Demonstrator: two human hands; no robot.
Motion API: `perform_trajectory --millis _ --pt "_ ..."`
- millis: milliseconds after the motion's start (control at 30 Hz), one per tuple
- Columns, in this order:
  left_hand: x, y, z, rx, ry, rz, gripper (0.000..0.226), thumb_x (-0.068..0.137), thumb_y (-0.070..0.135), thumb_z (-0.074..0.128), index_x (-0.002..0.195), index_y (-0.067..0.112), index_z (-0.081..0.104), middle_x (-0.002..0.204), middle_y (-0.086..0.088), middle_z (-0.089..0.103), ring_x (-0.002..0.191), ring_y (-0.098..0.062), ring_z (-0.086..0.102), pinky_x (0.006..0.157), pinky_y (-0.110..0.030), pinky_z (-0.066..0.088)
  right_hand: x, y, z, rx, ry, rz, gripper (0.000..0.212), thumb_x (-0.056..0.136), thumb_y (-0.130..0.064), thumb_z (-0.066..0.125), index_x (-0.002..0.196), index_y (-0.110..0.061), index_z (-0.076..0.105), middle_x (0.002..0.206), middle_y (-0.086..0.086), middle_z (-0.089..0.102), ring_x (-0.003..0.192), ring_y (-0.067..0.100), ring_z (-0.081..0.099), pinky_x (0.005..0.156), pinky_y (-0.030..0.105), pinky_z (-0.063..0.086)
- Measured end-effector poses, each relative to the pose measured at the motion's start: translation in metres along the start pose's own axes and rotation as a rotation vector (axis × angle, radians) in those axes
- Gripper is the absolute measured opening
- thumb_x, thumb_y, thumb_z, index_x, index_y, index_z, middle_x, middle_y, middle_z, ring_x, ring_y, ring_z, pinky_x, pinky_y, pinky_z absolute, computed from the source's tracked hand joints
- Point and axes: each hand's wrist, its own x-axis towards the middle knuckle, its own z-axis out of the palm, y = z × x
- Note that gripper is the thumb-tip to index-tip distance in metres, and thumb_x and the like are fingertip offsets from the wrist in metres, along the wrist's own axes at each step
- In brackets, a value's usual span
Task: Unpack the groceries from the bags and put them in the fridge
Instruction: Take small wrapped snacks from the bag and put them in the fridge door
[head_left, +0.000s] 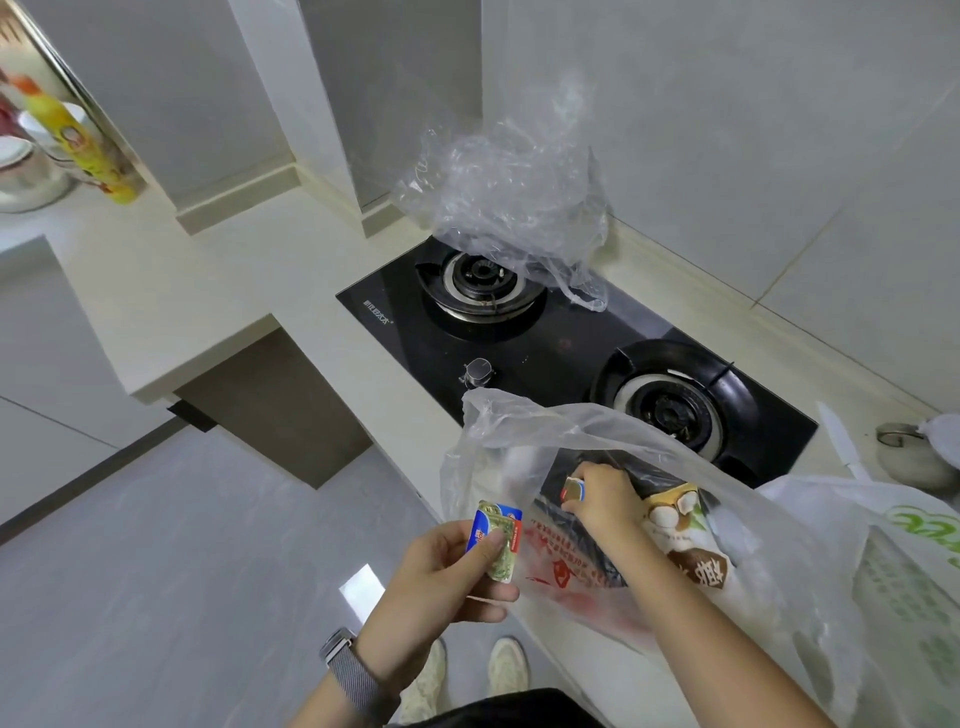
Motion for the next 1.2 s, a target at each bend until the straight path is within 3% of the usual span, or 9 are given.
perform_trajectory --millis 167,233,333,533,633,767,867,967,1200 --pt "0.0 -0.001 0.001 -0.013 -0.002 -0.009 0.023 0.093 0.022 0.057 0.107 0.005 0.064 0.076 -0.005 0.068 0.07 -0.019 0.07 0.06 -0.026 0.057 -0.012 0.002 -0.009 0.173 -0.017 -0.01 0.015 0.085 -0.018 0.067 0.099 -0.013 0.067 0.1 0.006 0.066 0.093 0.027 0.063 0.067 0.028 0.046" --pt "0.0 -0.001 0.002 -0.013 -0.007 -0.015 0.022 0.094 0.02 0.056 0.108 0.006 0.063 0.08 -0.008 0.068 0.071 -0.019 0.07 0.06 -0.026 0.057 -0.026 0.003 -0.021 0.463 -0.075 0.023 0.006 0.087 -0.01 0.063 0.093 -0.009 0.065 0.09 0.004 0.066 0.083 0.024 0.067 0.061 0.024 0.049" --pt "0.001 -0.001 0.006 -0.017 -0.022 -0.025 0.017 0.095 0.014 0.054 0.109 0.007 0.061 0.091 -0.014 0.067 0.076 -0.021 0.071 0.063 -0.027 0.058 -0.065 -0.001 -0.05 1.01 -0.234 0.113 0.019 0.089 -0.004 0.062 0.105 -0.014 0.059 0.093 0.007 0.069 0.073 0.018 0.072 0.07 0.033 0.061" --pt "0.006 -0.004 0.017 0.048 -0.082 0.007 0.019 0.094 0.009 0.056 0.111 0.005 0.061 0.097 -0.012 0.071 0.085 -0.026 0.072 0.067 -0.029 0.059 -0.143 -0.004 -0.091 1.51 -0.224 0.096 0.015 0.089 -0.006 0.063 0.103 -0.001 0.061 0.078 0.018 0.066 0.061 0.022 0.061 0.054 0.03 0.055" --pt "0.007 -0.006 0.025 0.103 -0.138 0.015 0.019 0.094 0.007 0.055 0.112 0.004 0.062 0.104 -0.016 0.071 0.087 -0.026 0.072 0.071 -0.031 0.06 -0.161 -0.005 -0.088 1.489 -0.272 0.076 0.015 0.091 -0.01 0.062 0.104 -0.006 0.067 0.086 0.027 0.066 0.065 0.026 0.06 0.058 0.031 0.054" --pt "0.008 -0.006 0.031 0.074 -0.294 -0.047 0.023 0.097 0.009 0.048 0.114 0.002 0.062 0.105 -0.014 0.073 0.099 -0.023 0.07 0.073 -0.026 0.058 -0.168 -0.004 -0.085 1.504 -0.258 0.071 0.015 0.09 -0.017 0.064 0.104 -0.013 0.071 0.093 0.021 0.071 0.065 0.021 0.063 0.072 0.038 0.058" --pt "0.011 -0.005 0.032 0.01 -0.387 -0.103 0.028 0.097 0.014 0.046 0.114 -0.001 0.063 0.108 -0.019 0.071 0.106 -0.021 0.067 0.078 -0.024 0.057 -0.171 0.001 -0.086 1.479 -0.203 0.022 0.016 0.09 -0.016 0.065 0.105 -0.015 0.071 0.092 0.011 0.074 0.076 0.02 0.071 0.07 0.035 0.059" --pt "0.014 -0.004 0.034 -0.028 -0.384 -0.102 0.037 0.087 0.02 0.052 0.112 -0.004 0.064 0.108 -0.024 0.069 0.104 -0.025 0.068 0.076 -0.023 0.058 -0.173 0.002 -0.083 1.409 -0.118 -0.005 0.018 0.088 -0.017 0.068 0.105 -0.019 0.073 0.094 0.006 0.074 0.086 0.019 0.072 0.07 0.04 0.06" --pt "0.019 -0.002 0.042 -0.011 -0.388 -0.071 0.038 0.085 0.018 0.055 0.113 -0.005 0.065 0.11 -0.025 0.068 0.107 -0.034 0.065 0.083 -0.026 0.057 -0.171 0.002 -0.077 1.431 -0.038 0.081 0.015 0.083 -0.018 0.074 0.096 -0.015 0.067 0.095 0.005 0.071 0.075 0.017 0.072 0.068 0.044 0.061"
